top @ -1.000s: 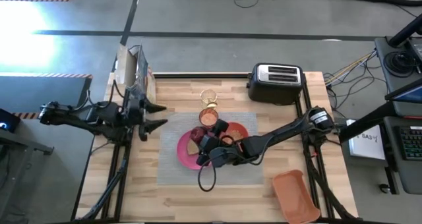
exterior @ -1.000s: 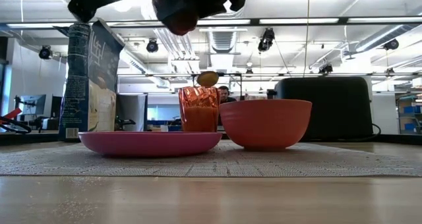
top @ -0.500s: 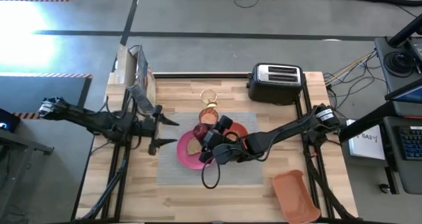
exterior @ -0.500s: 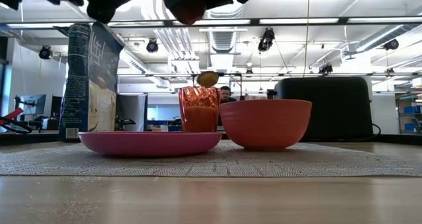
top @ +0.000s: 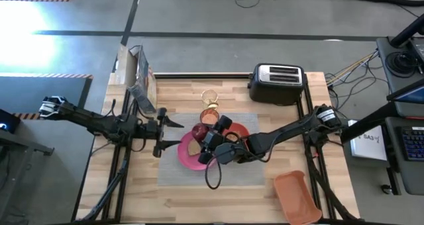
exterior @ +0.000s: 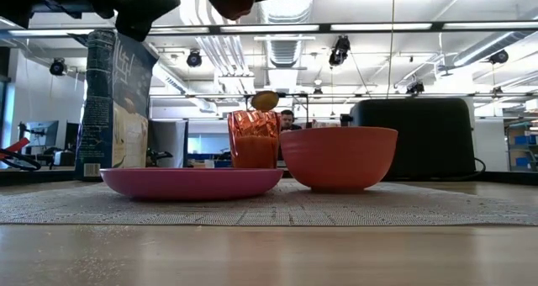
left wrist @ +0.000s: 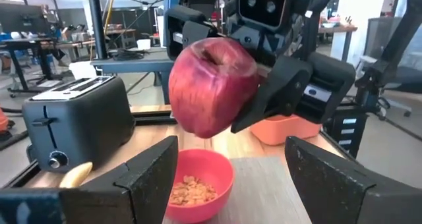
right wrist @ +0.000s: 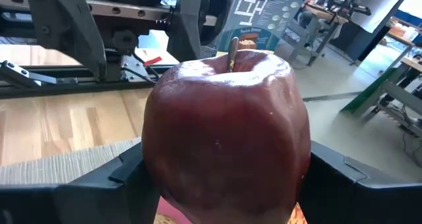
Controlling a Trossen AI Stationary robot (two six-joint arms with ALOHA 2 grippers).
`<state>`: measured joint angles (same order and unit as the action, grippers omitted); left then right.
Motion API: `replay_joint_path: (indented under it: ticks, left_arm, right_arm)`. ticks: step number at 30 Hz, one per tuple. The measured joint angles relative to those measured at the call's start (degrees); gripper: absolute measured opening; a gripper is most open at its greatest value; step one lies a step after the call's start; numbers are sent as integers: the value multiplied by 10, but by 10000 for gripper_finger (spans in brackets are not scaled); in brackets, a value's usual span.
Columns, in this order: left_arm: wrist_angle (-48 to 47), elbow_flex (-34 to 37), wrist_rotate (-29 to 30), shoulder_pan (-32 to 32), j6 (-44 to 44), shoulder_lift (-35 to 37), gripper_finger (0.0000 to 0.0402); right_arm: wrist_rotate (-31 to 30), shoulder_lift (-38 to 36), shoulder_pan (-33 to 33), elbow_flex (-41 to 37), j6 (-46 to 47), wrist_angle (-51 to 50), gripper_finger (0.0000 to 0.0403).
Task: Arrange a breakfast setting
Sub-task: Put the red apple to the top left of the pink plate on the table mat
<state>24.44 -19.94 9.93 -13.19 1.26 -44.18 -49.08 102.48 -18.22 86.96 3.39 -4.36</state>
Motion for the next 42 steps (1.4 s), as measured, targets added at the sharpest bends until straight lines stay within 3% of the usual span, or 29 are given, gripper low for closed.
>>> replay_joint_path:
  ticks: [8,15,24,27,33,42]
  left_arm:
    - [-8,-10,0,1,20,8,262]
    - [-191,-65,-5,0,-31,-9,262]
    - [-202,-104,-5,0,87,-25,262]
    - [-185,-85,5,1,54,-23,262]
    - [-24,-13,-6,1,47,-15,262]
    - [40,27,-4,1,58,-18,262]
  right_arm:
    - [0,0,0,0,5,-1,265]
    - [0,0,0,-1,5,-14,265]
    - [-11,1,3,-1,-3,-18,265]
    - [-4,1,3,-1,20,-29,265]
    - [77,1,3,-1,36,-28,265]
    - [82,1,9,-1,78,-25,255]
